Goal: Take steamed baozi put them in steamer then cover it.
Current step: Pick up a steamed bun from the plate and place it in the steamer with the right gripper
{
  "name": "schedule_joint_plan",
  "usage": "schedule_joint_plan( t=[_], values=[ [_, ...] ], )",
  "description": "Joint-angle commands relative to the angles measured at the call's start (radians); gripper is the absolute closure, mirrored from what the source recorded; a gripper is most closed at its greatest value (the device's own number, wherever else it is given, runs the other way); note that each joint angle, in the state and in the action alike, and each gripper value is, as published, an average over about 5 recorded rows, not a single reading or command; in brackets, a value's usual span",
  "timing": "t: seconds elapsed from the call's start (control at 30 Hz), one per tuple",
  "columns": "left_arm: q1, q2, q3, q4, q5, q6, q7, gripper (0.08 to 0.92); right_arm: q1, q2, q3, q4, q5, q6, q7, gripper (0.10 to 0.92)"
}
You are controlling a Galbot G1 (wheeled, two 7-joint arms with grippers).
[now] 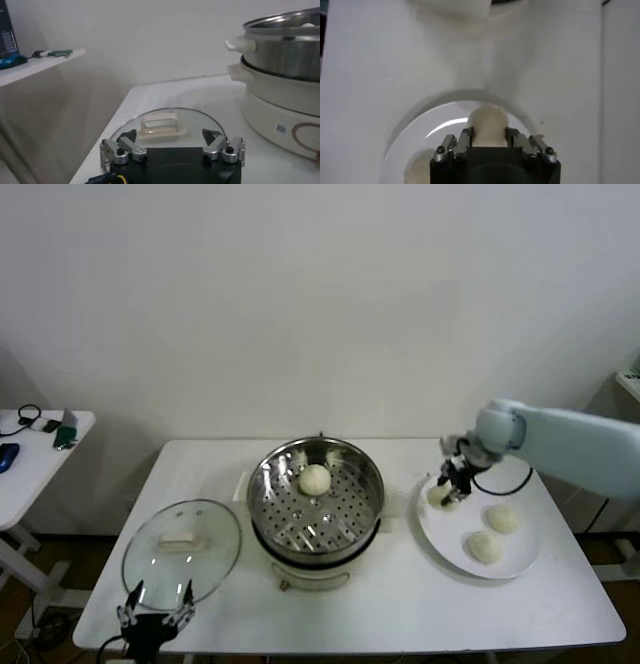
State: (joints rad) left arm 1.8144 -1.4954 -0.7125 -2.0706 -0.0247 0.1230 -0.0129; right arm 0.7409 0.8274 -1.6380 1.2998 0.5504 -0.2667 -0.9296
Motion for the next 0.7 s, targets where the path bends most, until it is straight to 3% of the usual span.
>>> schedule_joint_plan(
  t=[0.03, 0.33, 0.7],
  values=[
    [-0.001, 0.003, 0.001, -0.007, 0.001, 0.001, 0.001, 0.177, 0.46, 0.096, -0.16, 0.112, 0.233, 0.016, -0.078, 0.551],
    [-0.005, 0.0, -0.002, -0.017, -0.003, 0.0, 0.0, 0.177, 0.432, 0.315, 0.059, 0.242, 0.396, -0.086, 0.004, 0.55],
    [0.003, -0.011, -0.009, -0.043, 0.001, 0.005, 0.003, 0.177, 0.136, 0.548, 0.043, 0.202, 0.286, -0.146, 0.116, 0.55]
  ],
)
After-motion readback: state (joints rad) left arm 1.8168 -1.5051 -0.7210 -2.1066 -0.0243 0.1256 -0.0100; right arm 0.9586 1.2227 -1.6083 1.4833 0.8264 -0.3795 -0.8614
